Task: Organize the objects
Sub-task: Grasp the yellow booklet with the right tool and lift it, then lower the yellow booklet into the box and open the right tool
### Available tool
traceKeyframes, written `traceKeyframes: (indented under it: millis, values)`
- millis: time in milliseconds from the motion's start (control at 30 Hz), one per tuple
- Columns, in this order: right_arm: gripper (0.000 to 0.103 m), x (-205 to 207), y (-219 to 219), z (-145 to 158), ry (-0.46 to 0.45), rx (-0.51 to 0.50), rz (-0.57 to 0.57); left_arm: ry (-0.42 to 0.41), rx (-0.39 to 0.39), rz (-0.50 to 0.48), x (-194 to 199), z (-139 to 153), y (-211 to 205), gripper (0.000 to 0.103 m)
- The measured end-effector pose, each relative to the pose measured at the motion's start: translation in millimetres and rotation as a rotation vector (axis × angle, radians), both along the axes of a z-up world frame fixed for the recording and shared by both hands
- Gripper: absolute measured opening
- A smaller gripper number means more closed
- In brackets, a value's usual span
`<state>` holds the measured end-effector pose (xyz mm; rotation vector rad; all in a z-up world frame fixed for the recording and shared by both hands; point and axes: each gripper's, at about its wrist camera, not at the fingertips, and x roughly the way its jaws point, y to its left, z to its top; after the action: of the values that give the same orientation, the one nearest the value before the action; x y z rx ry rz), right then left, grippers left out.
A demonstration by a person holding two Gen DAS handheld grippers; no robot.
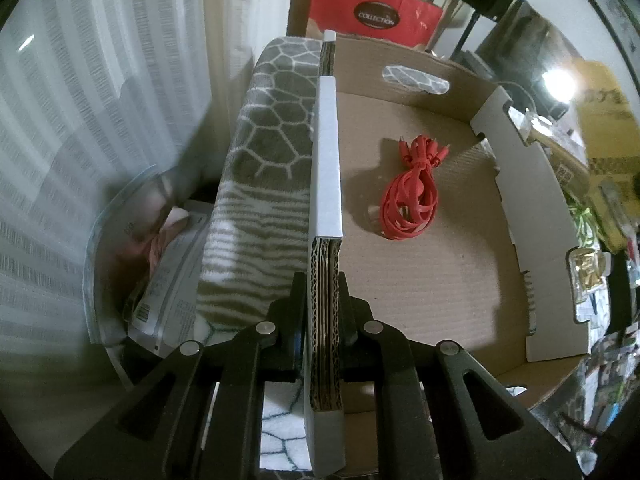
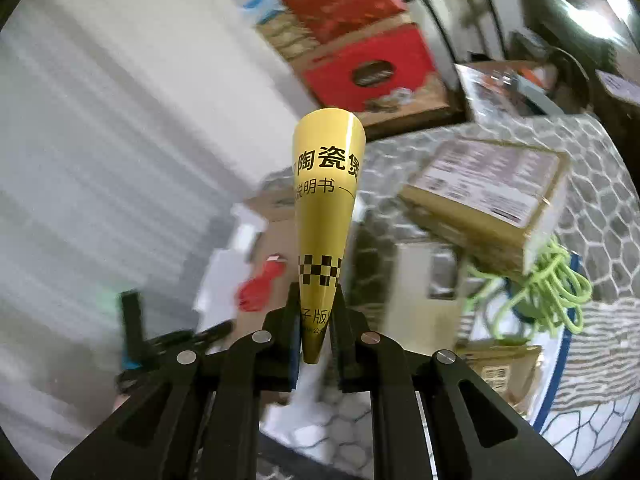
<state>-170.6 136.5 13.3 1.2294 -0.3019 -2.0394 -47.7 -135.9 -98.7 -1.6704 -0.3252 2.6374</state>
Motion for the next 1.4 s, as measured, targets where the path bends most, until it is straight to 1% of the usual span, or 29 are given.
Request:
traceKeyframes:
  millis: [67,133,200,267,367,467,600,800,833,933,1033,1100,1133,1233,1300,1333,1367,1400]
  values:
    - [0.011,7,-12,6,-0.005,0.001,0.061,0.000,0.000,0.000,0,0,0,0.011]
    - [0.012,14,-29,4,-0.033,0.011,0.134,0.000,0.000,0.000,0,0,0,0.011]
    - [0.012,21,-51,-4,-0.054,0.058,0.191,0.000,-0.001,0.000,0,0,0,0.011]
    - [0.012,28,-68,-12,-0.039,0.129,0.220,0.000,-0.001,0.000,0,0,0,0.011]
    - [0.012,36,-90,-20,0.027,0.235,0.225,0.000,0.000,0.004,0,0,0,0.011]
    - [0.012,32,-104,-25,0.085,0.315,0.205,0.000,0.000,0.005,0,0,0,0.011]
    - [0.012,22,-117,-35,0.084,0.380,0.207,-0.001,0.001,0.016,0,0,0,0.011]
    - [0.012,7,-136,-59,0.067,0.481,0.185,0.000,0.000,0.020,0,0,-1,0.011]
    - [0.012,4,-139,-63,0.059,0.479,0.184,0.000,-0.001,0.021,0,0,-1,0.011]
    - [0.012,-3,-146,-71,-0.003,0.431,0.196,0.000,-0.001,0.020,0,0,-1,0.011]
    - [0.012,-4,-152,-74,-0.077,0.329,0.230,0.000,0.000,0.022,0,0,0,0.011]
    - [0.012,-4,-155,-79,-0.153,0.251,0.258,0.000,0.000,0.022,0,0,0,0.011]
    - [0.013,-5,-156,-80,-0.156,0.251,0.258,-0.001,0.000,0.022,0,0,0,0.011]
    - [0.021,-6,-155,-79,-0.109,0.314,0.220,0.000,0.003,0.020,0,0,-1,0.011]
    - [0.021,-8,-153,-76,-0.088,0.322,0.226,0.001,0.001,0.020,1,-1,-1,0.011]
    - [0.030,-8,-153,-72,-0.059,0.344,0.225,0.000,0.002,0.021,1,-1,-1,0.011]
    - [0.038,-5,-152,-66,-0.006,0.386,0.212,0.001,0.003,0.021,1,-1,-2,0.011]
    - [0.052,-3,-151,-60,0.051,0.422,0.192,0.001,0.003,0.021,1,-1,-1,0.011]
